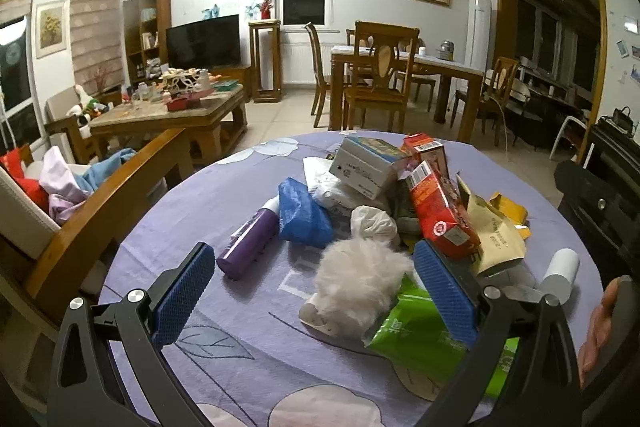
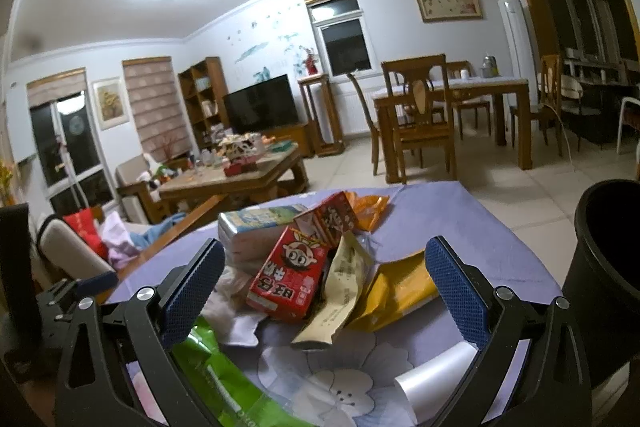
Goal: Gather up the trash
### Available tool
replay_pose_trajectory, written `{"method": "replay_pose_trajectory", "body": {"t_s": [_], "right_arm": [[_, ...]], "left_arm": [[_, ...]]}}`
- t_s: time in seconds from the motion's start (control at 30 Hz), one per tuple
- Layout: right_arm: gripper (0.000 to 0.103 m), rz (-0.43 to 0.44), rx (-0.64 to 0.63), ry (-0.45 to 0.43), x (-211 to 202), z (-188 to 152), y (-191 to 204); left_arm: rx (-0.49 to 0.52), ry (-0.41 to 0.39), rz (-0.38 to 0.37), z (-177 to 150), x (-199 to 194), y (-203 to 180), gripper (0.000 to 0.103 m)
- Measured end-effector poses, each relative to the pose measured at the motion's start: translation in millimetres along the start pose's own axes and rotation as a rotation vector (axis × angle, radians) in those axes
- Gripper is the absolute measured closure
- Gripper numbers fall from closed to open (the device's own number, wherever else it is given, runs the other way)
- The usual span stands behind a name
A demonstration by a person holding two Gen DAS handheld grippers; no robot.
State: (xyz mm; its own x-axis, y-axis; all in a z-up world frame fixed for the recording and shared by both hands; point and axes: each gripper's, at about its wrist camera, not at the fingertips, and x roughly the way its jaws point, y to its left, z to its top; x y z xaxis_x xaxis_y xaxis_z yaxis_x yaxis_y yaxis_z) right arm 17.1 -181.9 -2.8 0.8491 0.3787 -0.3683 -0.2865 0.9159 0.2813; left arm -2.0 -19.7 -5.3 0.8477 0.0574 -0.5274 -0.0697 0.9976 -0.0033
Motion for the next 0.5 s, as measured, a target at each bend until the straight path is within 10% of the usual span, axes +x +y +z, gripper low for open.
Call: {"method": "replay_pose_trajectory", "body": {"t_s": [0.33, 0.5], "right_arm": [[0.005, 0.105, 0.125, -0.015, -9.2, 0.2, -22.9], [0.023, 0.181, 0.154, 0.078, -11.3, 4.6, -33.6]], "left_arm": [[-0.083, 0.020, -0.113, 5.0, -4.6, 58.4, 0.005], [-0.254, 0.092, -0.228, 4.6, 2.8, 113.5, 0.005]]}}
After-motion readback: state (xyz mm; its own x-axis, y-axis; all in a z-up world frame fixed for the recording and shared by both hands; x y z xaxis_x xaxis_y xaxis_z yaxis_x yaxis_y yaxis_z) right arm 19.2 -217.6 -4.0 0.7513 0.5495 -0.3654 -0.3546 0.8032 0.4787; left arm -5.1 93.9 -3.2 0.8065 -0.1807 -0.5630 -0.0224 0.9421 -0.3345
